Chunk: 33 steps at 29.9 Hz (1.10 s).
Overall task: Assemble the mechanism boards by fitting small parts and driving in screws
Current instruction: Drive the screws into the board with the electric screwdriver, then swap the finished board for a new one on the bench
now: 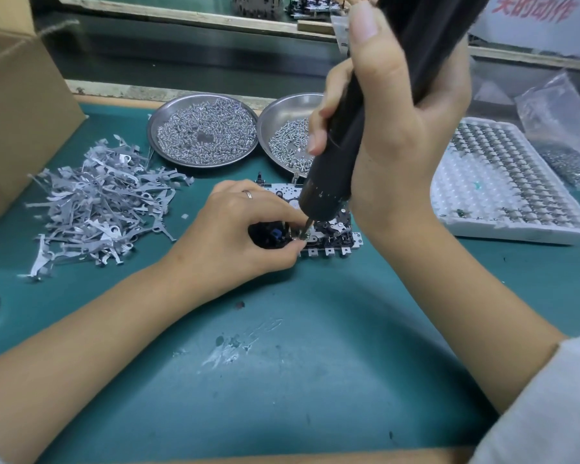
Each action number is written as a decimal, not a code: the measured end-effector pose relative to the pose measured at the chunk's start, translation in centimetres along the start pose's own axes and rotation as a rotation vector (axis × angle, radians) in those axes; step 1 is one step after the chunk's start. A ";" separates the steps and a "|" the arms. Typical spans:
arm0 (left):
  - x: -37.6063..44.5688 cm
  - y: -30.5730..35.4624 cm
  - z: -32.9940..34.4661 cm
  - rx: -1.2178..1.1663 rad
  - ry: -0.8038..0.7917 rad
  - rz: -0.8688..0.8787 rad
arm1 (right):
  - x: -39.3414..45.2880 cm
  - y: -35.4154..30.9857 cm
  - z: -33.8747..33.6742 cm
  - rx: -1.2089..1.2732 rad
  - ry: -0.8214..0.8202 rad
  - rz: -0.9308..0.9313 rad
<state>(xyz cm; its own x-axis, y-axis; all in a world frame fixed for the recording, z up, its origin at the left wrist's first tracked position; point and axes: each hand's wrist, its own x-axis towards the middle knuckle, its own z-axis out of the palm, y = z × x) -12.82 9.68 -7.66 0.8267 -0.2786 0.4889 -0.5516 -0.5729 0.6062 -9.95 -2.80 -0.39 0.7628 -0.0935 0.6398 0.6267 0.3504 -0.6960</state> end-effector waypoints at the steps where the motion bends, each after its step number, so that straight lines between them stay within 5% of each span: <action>1: 0.0 0.0 0.0 -0.011 0.002 -0.008 | 0.2 -0.1 -0.2 0.004 -0.002 -0.018; 18: -0.2 0.0 0.0 0.053 0.007 -0.033 | 0.3 0.2 -1.6 -0.092 0.028 0.141; 21: -0.1 0.1 -0.2 0.047 -0.020 -0.030 | -0.6 0.4 -3.1 -0.231 0.015 0.056; 25: 0.1 0.2 -0.4 -0.054 0.055 -0.061 | -2.8 0.7 -5.5 -0.462 0.286 -0.199; 27: 0.2 -0.1 -0.6 -0.108 0.176 -0.113 | -4.5 1.0 -5.9 -0.611 0.102 -0.226; 31: 0.4 -1.3 -1.0 -0.143 0.405 -0.183 | -7.3 2.5 -3.7 -1.129 -0.680 -0.202; 33: 0.4 -1.6 -1.1 -0.151 0.449 -0.200 | -7.8 3.1 -2.6 -1.378 -0.879 -0.177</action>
<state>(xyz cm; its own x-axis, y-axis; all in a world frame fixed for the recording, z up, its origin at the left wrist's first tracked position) -11.68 11.36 -7.73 0.8067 0.2021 0.5553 -0.4253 -0.4539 0.7830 -13.56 -3.38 -8.41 0.6530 0.6547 0.3807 0.7186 -0.6944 -0.0385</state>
